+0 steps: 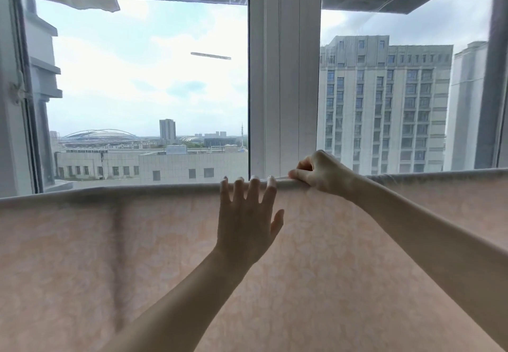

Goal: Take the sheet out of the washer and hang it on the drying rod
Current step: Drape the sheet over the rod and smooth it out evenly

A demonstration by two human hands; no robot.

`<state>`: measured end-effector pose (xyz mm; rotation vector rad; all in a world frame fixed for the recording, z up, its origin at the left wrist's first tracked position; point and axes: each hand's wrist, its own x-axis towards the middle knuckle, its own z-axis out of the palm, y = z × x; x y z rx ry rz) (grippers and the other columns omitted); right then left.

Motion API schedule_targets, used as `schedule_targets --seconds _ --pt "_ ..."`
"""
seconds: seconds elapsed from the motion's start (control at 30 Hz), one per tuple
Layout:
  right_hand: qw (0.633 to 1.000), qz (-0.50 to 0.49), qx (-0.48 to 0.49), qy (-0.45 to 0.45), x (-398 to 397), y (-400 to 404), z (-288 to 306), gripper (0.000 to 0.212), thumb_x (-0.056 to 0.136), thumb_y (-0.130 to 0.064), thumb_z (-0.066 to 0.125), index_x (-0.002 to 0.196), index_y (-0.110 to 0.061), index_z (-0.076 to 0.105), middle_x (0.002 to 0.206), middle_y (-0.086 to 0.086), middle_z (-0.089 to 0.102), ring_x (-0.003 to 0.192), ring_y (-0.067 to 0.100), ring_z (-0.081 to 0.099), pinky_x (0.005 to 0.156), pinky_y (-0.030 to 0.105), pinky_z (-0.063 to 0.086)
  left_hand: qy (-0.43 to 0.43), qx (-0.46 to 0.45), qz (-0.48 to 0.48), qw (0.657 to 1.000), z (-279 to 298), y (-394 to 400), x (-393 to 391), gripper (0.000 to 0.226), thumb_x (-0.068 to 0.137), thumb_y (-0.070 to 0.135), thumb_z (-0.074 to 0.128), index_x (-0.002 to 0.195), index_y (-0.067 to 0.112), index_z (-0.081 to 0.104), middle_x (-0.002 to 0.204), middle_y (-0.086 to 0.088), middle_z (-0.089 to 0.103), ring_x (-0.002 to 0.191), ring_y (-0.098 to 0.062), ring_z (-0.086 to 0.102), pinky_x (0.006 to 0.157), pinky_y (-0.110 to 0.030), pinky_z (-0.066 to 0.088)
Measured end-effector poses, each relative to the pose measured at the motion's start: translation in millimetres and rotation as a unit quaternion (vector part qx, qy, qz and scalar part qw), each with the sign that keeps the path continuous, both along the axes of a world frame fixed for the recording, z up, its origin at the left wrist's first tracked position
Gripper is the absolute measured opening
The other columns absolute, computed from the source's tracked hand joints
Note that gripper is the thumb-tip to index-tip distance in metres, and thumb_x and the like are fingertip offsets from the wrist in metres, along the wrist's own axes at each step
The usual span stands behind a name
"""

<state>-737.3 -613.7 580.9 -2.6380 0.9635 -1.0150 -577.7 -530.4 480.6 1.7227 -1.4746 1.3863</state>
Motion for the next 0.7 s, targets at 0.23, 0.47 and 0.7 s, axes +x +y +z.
schedule_targets --seconds 0.23,0.47,0.7 --pt "0.989 0.054 -0.132 -0.035 -24 -5 -21 0.015 0.089 -0.023 0.067 0.102 -0.015 0.068 0.09 -0.008 0.067 0.077 -0.004 0.061 0.075 0.009 0.05 0.015 -0.008 -0.007 1.0 -2 -12 -15 0.062 0.085 0.059 0.053 0.131 0.017 0.052 0.122 -0.012 0.058 0.113 -0.036 0.054 0.106 -0.061 0.028" --pt "0.966 0.054 -0.246 -0.064 -45 -22 -53 0.039 0.088 -0.041 0.056 0.107 -0.01 0.069 0.094 -0.001 0.072 0.085 0.006 0.065 0.081 0.021 0.055 0.012 -0.02 -0.012 1.0 -3 -14 -9 0.061 0.087 0.057 0.049 0.132 0.016 0.052 0.122 -0.013 0.057 0.112 -0.036 0.053 0.106 -0.062 0.028" --pt "0.939 0.067 -0.323 -0.097 -45 -33 -57 0.011 0.092 -0.018 0.062 0.094 -0.007 0.065 0.081 0.001 0.071 0.07 0.012 0.068 0.068 0.026 0.056 0.01 -0.02 0.005 1.0 -3 -13 -7 0.061 0.089 0.058 0.047 0.134 0.017 0.052 0.124 -0.013 0.057 0.117 -0.036 0.052 0.109 -0.061 0.024"
